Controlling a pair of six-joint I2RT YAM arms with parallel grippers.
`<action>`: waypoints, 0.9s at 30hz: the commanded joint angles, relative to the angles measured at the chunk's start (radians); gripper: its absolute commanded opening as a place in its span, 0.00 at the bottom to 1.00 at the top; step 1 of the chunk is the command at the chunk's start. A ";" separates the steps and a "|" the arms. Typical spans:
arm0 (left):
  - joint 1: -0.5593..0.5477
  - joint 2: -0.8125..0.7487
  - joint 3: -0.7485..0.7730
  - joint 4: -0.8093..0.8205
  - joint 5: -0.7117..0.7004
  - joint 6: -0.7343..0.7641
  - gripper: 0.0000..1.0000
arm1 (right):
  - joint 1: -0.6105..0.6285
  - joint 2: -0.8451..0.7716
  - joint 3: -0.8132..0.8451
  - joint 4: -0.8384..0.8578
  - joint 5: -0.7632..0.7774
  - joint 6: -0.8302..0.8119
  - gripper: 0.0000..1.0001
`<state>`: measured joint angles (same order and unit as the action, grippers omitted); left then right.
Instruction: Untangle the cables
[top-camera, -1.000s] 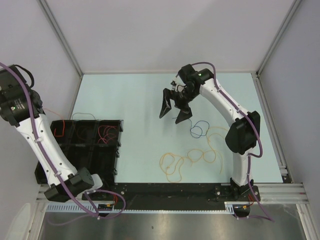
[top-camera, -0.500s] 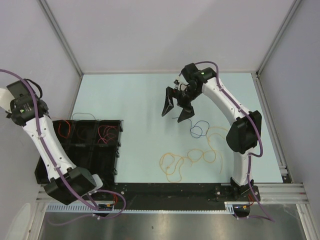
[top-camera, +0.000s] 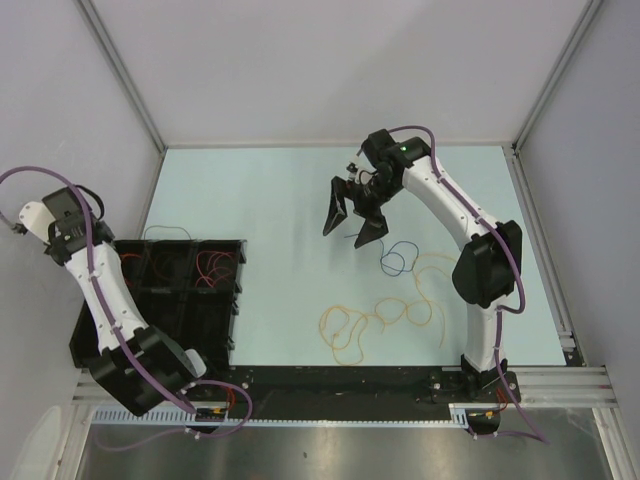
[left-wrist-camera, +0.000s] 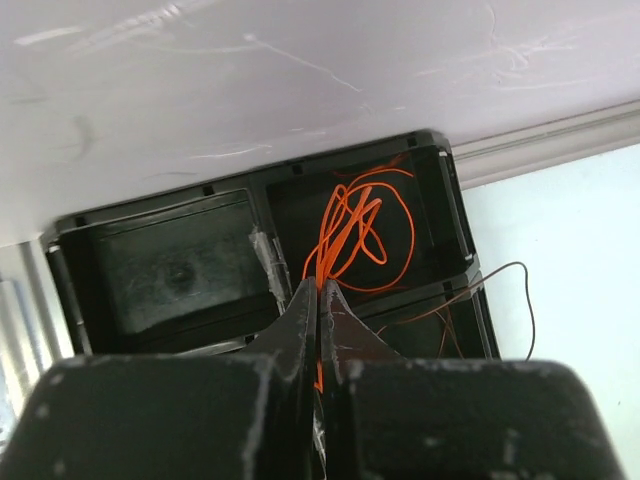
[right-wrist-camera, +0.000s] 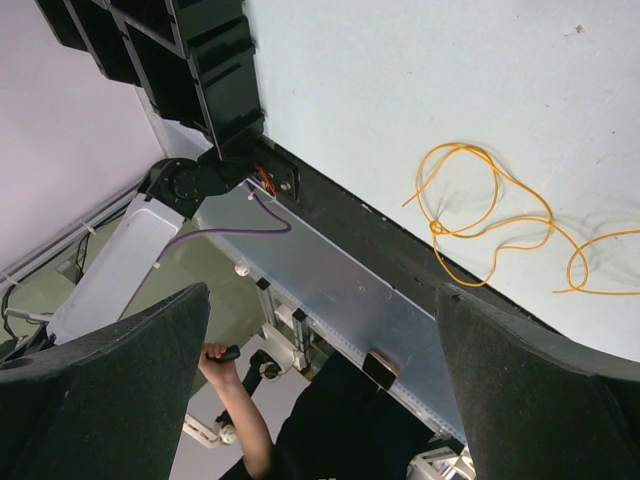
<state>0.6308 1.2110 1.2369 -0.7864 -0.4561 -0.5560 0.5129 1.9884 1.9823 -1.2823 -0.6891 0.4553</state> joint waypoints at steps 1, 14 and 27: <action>0.006 -0.025 -0.030 0.114 0.027 0.014 0.00 | -0.007 0.013 0.000 -0.005 -0.026 0.002 1.00; 0.006 0.067 -0.017 0.214 0.102 0.070 0.19 | -0.017 0.020 0.023 0.000 -0.015 0.019 1.00; -0.258 0.177 0.392 0.043 0.040 0.015 0.97 | 0.003 0.024 0.006 0.095 -0.024 0.118 1.00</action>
<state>0.5091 1.3800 1.4750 -0.7006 -0.3569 -0.5095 0.5064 2.0041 1.9766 -1.2369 -0.6933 0.5175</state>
